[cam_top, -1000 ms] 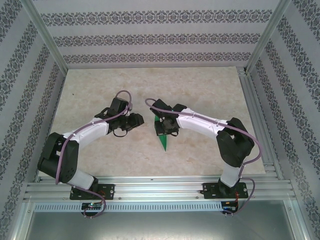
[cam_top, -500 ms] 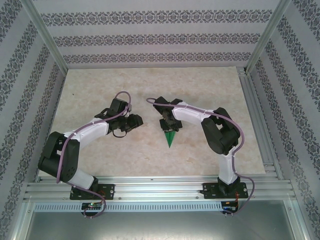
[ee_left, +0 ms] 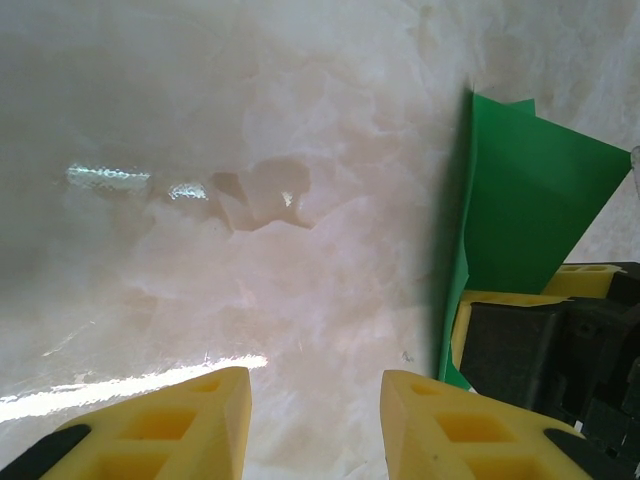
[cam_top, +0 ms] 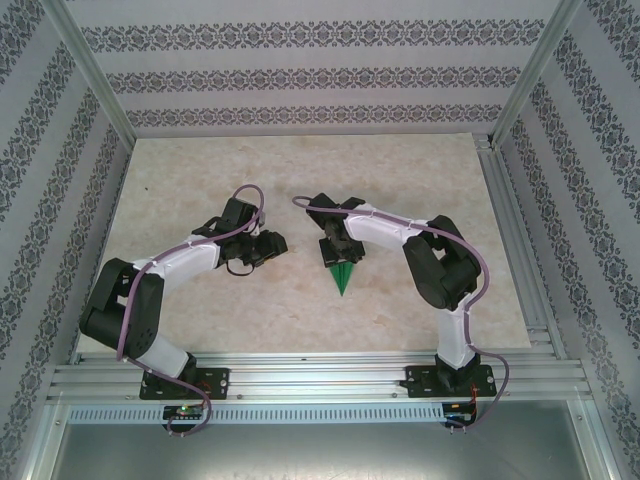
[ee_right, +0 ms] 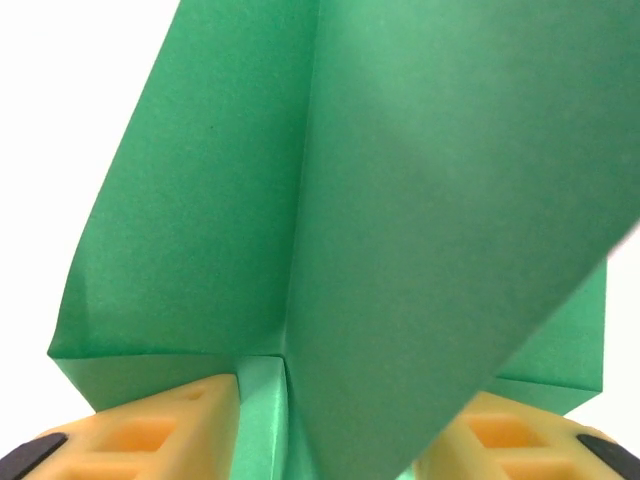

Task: Fold a paper plane with a square sheet of paper (pick it up from the middle)
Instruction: Turn over the paper plane at the center of the table, then move the paper plane to the center of the table.

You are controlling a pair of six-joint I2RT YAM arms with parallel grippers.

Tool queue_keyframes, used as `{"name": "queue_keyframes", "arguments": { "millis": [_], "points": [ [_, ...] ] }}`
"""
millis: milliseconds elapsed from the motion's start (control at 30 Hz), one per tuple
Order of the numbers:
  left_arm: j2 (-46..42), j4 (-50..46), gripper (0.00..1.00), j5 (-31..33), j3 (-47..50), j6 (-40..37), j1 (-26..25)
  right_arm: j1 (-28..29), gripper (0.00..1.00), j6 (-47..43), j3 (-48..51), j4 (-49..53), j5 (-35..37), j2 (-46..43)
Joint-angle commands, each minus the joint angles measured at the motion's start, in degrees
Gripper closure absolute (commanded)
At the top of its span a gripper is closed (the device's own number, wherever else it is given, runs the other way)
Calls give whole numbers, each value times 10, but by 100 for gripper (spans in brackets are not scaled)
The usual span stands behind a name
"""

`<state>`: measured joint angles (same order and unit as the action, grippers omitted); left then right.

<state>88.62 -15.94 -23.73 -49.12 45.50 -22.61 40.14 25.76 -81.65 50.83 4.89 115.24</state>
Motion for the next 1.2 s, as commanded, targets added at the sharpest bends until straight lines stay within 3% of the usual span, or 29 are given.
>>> {"name": "queue_keyframes", "arguments": {
  "millis": [0, 233, 567, 767, 1000, 1167],
  "points": [
    [2, 4, 60, -11, -9, 0, 3, 8, 51, 2, -4, -1, -1, 7],
    [1, 4, 60, -11, -9, 1, 4, 7, 51, 15, 18, -39, -46, 24],
    [-7, -11, 60, 10, -9, -3, 5, 13, 59, 13, 1, -29, -41, 48],
    [-54, -34, 62, 35, 7, -6, 39, 34, 59, -2, -104, 6, -51, 85],
    [-134, -75, 62, 64, 32, -18, 103, 52, 58, -24, -308, 95, -33, 187],
    [-146, -90, 62, 61, 33, -29, 118, 54, 53, -30, -370, 129, -22, 172]
  ]
}}
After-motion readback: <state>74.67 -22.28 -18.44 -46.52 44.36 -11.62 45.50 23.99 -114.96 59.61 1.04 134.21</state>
